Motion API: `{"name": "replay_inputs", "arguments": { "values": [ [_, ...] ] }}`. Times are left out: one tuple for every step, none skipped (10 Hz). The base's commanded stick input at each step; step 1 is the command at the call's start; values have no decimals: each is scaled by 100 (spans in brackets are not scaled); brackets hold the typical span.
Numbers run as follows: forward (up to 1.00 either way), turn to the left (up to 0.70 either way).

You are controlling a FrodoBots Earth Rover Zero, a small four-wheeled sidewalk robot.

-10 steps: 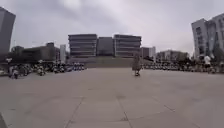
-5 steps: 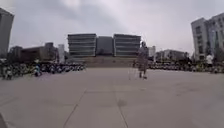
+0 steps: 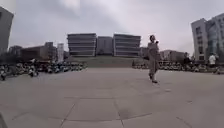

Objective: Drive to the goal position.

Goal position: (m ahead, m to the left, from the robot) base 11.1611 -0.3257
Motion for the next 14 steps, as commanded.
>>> {"name": "replay_inputs", "arguments": {
  "values": [
    [70, 1],
    [70, 1],
    [70, 1],
    [70, 1],
    [70, 1],
    [70, 1],
    [70, 1],
    [70, 1],
    [70, 1],
    [70, 1],
    [70, 1],
    [70, 1],
    [70, 1],
    [70, 1]
  ]
}}
